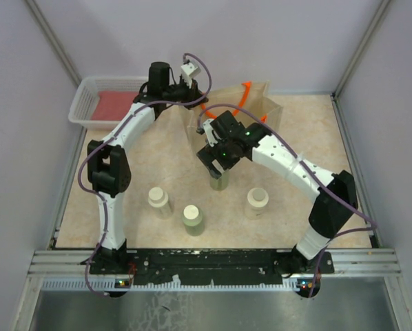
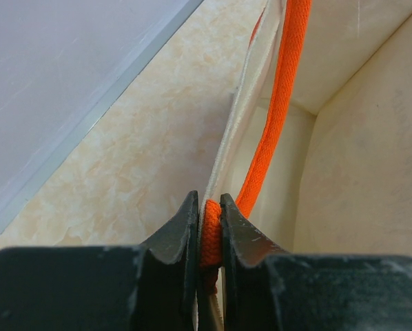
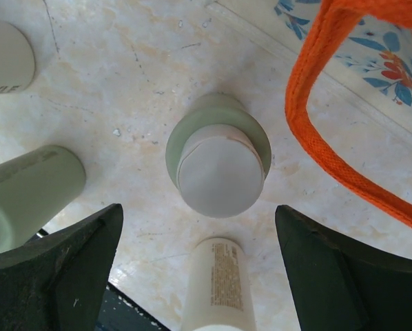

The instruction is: Place the personal care products into the canvas bag

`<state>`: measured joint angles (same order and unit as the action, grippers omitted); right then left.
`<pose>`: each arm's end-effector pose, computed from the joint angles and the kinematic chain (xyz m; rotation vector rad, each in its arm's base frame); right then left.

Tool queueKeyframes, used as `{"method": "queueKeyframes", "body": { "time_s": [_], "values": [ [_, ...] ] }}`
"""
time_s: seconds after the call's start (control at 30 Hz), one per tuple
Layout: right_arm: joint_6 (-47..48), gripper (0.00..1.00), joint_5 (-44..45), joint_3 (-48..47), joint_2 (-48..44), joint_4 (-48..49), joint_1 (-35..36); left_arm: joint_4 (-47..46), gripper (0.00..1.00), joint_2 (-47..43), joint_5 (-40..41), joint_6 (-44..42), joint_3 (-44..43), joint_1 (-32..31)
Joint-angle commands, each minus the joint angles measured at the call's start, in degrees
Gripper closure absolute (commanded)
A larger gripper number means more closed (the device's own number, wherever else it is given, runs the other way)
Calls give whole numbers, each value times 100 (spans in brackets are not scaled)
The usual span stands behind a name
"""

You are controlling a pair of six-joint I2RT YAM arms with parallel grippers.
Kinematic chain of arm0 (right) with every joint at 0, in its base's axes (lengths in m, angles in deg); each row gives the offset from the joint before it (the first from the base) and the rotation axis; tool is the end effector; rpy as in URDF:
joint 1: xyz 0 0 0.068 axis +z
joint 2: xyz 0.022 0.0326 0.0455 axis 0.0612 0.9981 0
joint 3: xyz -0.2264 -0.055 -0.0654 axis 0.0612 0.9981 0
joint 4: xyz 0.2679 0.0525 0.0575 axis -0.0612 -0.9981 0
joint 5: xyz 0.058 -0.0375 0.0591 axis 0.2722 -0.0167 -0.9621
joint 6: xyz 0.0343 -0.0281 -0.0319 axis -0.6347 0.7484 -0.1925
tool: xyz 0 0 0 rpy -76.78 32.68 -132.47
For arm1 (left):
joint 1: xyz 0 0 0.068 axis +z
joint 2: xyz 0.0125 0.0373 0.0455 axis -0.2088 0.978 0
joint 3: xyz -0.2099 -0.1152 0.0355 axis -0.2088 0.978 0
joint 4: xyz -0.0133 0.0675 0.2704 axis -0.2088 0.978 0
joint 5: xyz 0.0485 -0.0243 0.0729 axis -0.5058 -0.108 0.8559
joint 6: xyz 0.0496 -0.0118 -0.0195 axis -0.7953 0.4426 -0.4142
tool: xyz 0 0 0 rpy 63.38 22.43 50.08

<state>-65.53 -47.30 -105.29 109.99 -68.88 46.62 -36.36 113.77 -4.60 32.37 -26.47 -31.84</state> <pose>0.2630 0.2482 0.2871 -1.0238 2.4008 0.3095 0.4722 -0.1956 0.2864 0.9848 1.6234 -0.7690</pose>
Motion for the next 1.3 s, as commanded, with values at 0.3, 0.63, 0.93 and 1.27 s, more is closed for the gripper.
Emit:
{"method": "queueKeyframes", "body": {
  "time_s": [0.3, 0.63, 0.93, 1.27],
  "values": [
    [524, 14, -73, 815, 60, 1159, 81, 167, 100, -258, -159, -27, 120, -40],
    [591, 13, 98, 926, 600, 1518, 90, 164, 100, -259, -176, -20, 146, -42],
    [593, 34, 125, 896, 735, 1542, 101, 155, 100, -256, -194, -21, 155, -42],
    [201, 100, 200, 187, -109, 769, 101, 140, 100, -290, -221, 19, 207, -42]
  ]
}}
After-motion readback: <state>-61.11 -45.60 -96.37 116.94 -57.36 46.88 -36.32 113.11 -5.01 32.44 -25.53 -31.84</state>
